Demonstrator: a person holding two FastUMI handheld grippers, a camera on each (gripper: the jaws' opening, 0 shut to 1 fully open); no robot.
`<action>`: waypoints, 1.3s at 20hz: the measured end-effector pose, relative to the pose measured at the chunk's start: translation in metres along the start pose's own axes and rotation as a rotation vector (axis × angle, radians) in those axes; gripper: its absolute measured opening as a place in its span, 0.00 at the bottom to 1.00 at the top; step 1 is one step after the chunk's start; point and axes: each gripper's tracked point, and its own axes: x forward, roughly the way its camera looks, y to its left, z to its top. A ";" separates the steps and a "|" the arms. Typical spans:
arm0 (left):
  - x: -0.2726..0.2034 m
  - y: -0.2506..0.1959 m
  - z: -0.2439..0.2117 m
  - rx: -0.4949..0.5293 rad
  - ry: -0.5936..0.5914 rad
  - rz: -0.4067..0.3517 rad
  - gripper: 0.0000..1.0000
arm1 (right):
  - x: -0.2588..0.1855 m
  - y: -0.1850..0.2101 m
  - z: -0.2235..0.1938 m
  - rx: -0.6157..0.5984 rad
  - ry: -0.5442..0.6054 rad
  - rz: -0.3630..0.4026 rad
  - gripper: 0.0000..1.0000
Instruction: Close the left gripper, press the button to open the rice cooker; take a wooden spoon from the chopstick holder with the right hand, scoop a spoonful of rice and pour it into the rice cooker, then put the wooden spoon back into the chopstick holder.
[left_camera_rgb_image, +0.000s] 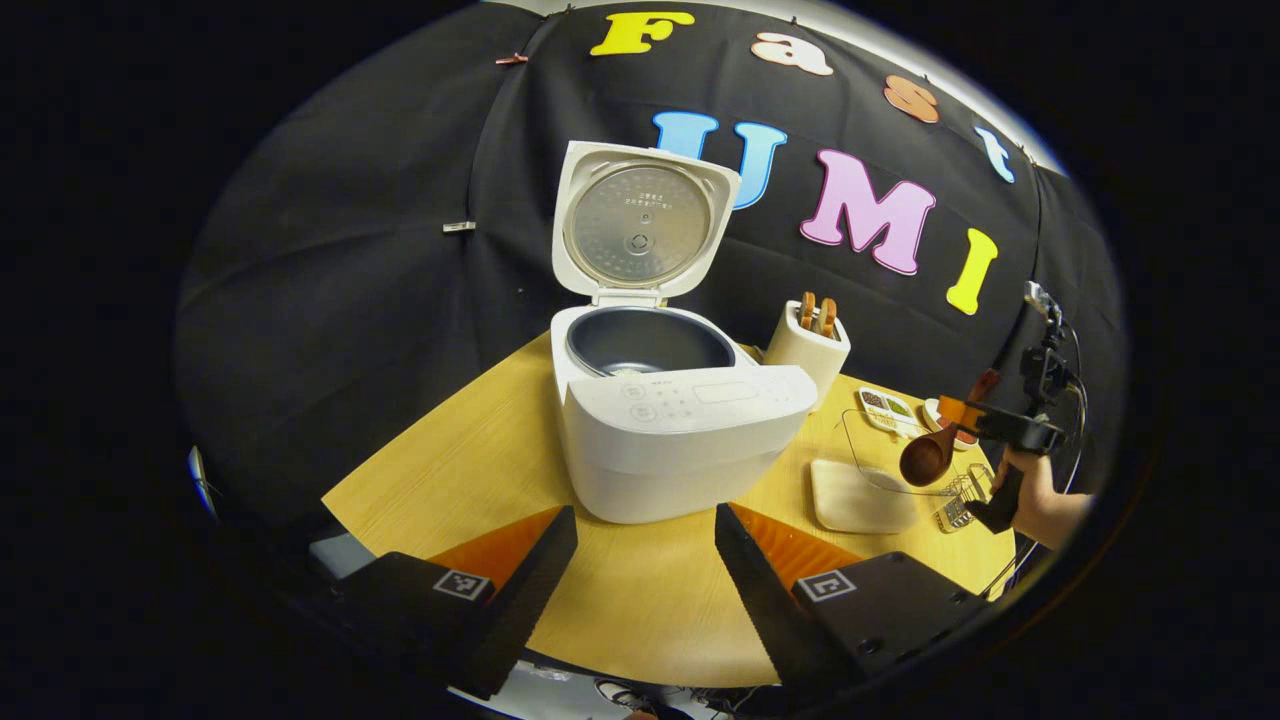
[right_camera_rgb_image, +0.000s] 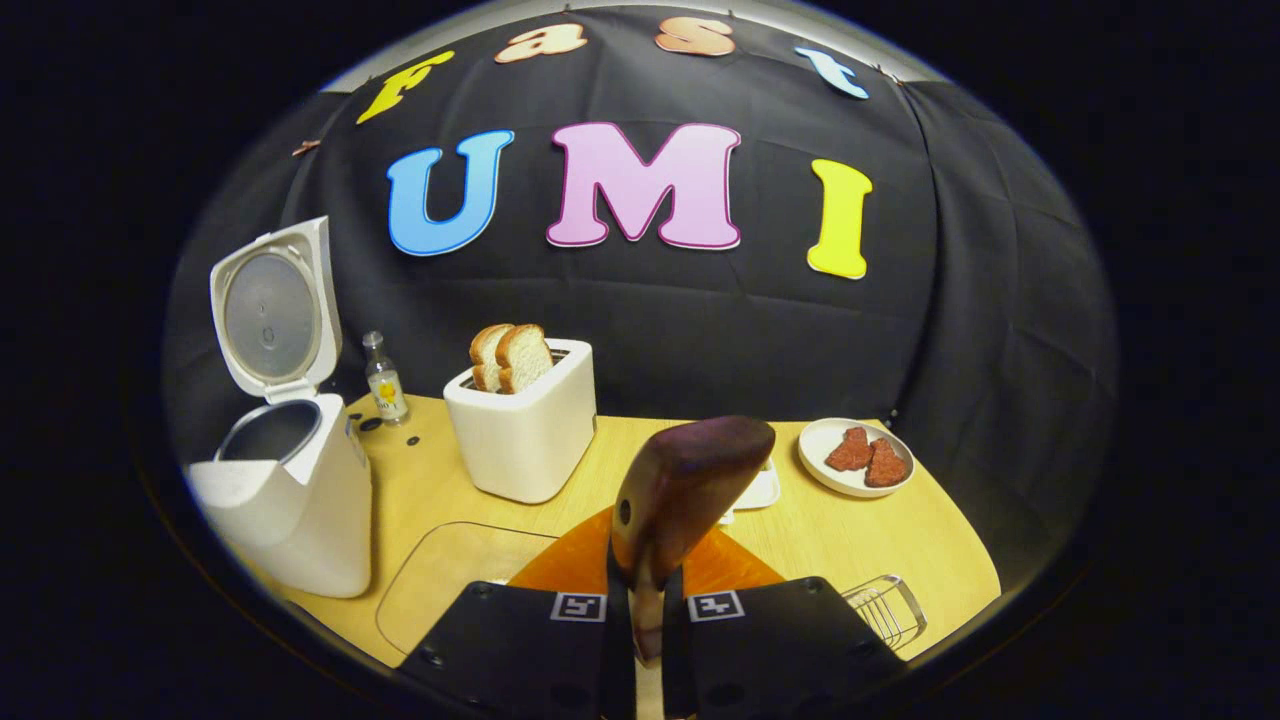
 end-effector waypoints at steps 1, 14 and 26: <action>-0.001 -0.001 -0.004 0.002 0.008 -0.010 0.96 | 0.001 0.001 -0.004 -0.017 -0.006 -0.011 0.15; -0.007 0.025 -0.018 -0.098 0.028 -0.014 0.96 | -0.019 0.071 -0.051 0.181 0.177 0.053 0.15; -0.018 0.035 -0.045 -0.143 0.061 -0.001 0.96 | -0.026 0.080 -0.062 0.735 0.395 0.042 0.15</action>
